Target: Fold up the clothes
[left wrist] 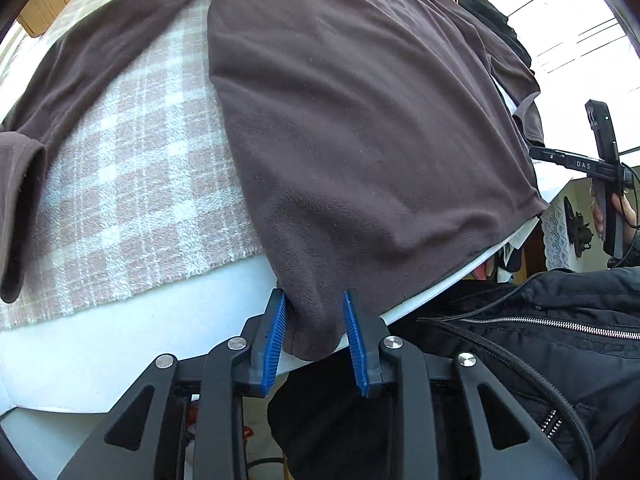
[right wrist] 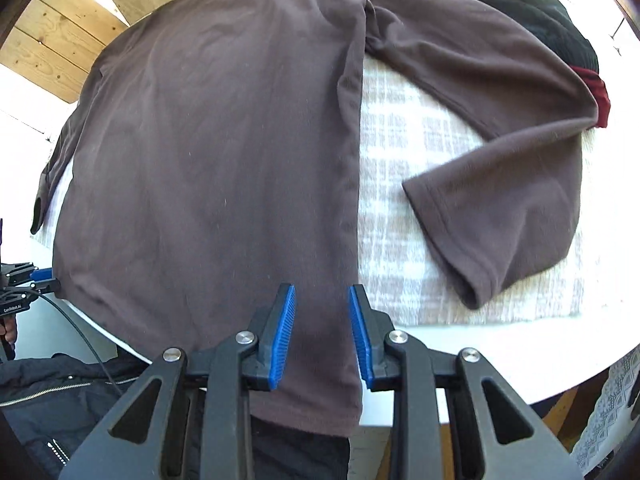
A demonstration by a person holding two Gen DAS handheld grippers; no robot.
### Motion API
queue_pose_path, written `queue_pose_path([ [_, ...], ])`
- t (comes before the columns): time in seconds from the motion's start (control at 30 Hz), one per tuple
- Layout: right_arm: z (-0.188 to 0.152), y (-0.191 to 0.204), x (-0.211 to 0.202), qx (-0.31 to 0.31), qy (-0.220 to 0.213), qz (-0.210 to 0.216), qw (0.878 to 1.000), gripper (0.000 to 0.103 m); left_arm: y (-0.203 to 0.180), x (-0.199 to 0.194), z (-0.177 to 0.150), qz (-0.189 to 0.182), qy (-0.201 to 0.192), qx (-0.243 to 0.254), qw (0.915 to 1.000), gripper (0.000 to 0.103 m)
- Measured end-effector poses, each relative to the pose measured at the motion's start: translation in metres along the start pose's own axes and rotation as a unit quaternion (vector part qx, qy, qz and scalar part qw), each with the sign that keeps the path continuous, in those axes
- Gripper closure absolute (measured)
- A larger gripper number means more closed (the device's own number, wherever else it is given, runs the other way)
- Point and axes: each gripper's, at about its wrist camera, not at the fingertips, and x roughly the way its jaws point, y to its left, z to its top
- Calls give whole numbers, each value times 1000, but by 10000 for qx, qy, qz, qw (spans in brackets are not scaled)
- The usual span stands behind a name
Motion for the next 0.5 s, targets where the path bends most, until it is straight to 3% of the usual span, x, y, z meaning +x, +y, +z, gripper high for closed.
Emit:
queue_pose_path([
  [0.03,-6,-1,0,54,37,10,10000,75,0,-2,0,-14,18,36,10000,97],
  [0.3,-36,-3,6,402,200,-34,9990,75,9,-25,-5,-181,48,217,9996,99],
  [0.5,-42,7,5,275,242,28,9993,75,19,-10,-8,153,428,367,9983,98],
])
